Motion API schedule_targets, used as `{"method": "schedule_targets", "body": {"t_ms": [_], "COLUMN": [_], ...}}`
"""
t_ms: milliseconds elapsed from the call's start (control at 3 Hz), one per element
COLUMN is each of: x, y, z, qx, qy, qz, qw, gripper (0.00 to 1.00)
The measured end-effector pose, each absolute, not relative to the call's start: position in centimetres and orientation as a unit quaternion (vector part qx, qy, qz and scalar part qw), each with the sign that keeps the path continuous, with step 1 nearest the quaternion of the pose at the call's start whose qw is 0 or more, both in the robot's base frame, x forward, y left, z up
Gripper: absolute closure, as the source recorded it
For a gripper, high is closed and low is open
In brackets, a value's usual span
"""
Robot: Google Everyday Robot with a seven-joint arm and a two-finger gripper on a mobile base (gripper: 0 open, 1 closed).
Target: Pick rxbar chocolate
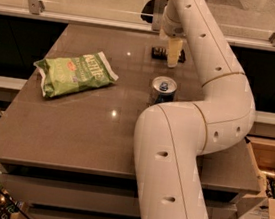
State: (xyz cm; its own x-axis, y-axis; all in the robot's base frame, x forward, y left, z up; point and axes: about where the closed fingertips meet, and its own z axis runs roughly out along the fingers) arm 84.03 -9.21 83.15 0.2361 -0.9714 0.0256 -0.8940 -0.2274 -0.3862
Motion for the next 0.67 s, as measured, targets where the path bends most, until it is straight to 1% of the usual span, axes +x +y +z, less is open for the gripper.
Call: {"method": "schedule_targets", "body": {"t_ms": [667], "x": [84.31], "y": [-9.00], "z": [83.12], "qx": [-0.772], "qy": [0.603], "qz": [-0.134], "qw": [0.151], "gripper": [0.87]}}
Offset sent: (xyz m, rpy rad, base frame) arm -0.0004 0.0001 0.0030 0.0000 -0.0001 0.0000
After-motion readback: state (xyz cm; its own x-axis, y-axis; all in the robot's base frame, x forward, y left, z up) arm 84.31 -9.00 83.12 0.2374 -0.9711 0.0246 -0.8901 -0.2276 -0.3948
